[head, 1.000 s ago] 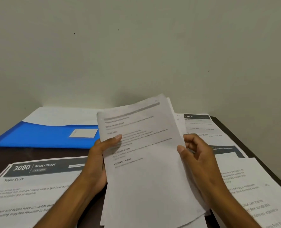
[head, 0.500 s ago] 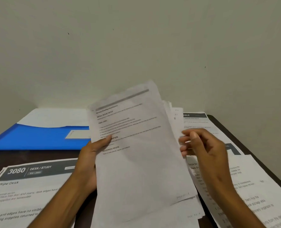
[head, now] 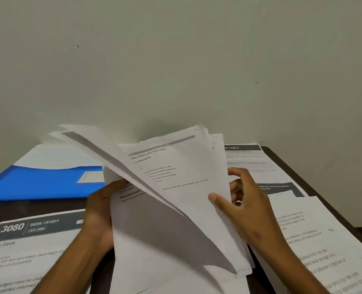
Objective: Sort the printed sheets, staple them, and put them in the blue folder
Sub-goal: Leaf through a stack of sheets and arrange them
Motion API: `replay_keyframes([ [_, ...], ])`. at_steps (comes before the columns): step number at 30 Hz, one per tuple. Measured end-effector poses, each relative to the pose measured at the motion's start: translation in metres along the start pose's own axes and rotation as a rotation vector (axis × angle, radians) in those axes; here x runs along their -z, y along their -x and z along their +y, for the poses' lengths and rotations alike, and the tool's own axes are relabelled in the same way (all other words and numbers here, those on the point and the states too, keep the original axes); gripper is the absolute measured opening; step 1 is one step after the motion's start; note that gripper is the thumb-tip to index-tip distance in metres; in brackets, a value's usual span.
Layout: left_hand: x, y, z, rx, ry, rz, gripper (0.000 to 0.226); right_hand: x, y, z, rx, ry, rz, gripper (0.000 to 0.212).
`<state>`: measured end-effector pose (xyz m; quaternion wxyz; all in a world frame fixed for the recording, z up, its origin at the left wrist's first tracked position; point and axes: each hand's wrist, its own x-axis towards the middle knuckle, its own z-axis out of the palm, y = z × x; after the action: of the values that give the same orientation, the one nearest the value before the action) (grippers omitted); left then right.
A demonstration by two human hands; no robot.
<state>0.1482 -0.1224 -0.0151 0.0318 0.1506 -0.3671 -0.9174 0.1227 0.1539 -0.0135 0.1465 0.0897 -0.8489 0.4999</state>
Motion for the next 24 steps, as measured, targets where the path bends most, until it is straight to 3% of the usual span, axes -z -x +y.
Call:
replay_keyframes([
  [3, -0.001, 0.003, 0.000, 0.004, -0.011, -0.012, 0.107, -0.001, -0.001, 0.004, 0.000, -0.011, 0.037, 0.047],
  [7, -0.001, 0.004, 0.001, -0.012, -0.036, -0.007, 0.069, -0.001, -0.001, 0.005, 0.038, -0.027, 0.084, 0.041],
  [18, -0.004, 0.002, 0.000, -0.026, -0.058, 0.013, 0.054, 0.001, -0.002, 0.009, 0.103, -0.082, 0.182, 0.037],
  [20, -0.005, 0.003, 0.002, -0.043, -0.056, 0.030, 0.045, 0.008, -0.004, 0.008, 0.122, -0.081, 0.285, 0.029],
  [23, -0.007, 0.013, 0.000, -0.095, -0.154, -0.022, 0.017, 0.027, -0.019, 0.022, 0.039, -0.191, 0.573, 0.014],
  [24, -0.006, 0.013, 0.000, -0.122, -0.213, -0.014, 0.036, 0.037, -0.025, 0.029, -0.010, -0.272, 0.675, 0.012],
])
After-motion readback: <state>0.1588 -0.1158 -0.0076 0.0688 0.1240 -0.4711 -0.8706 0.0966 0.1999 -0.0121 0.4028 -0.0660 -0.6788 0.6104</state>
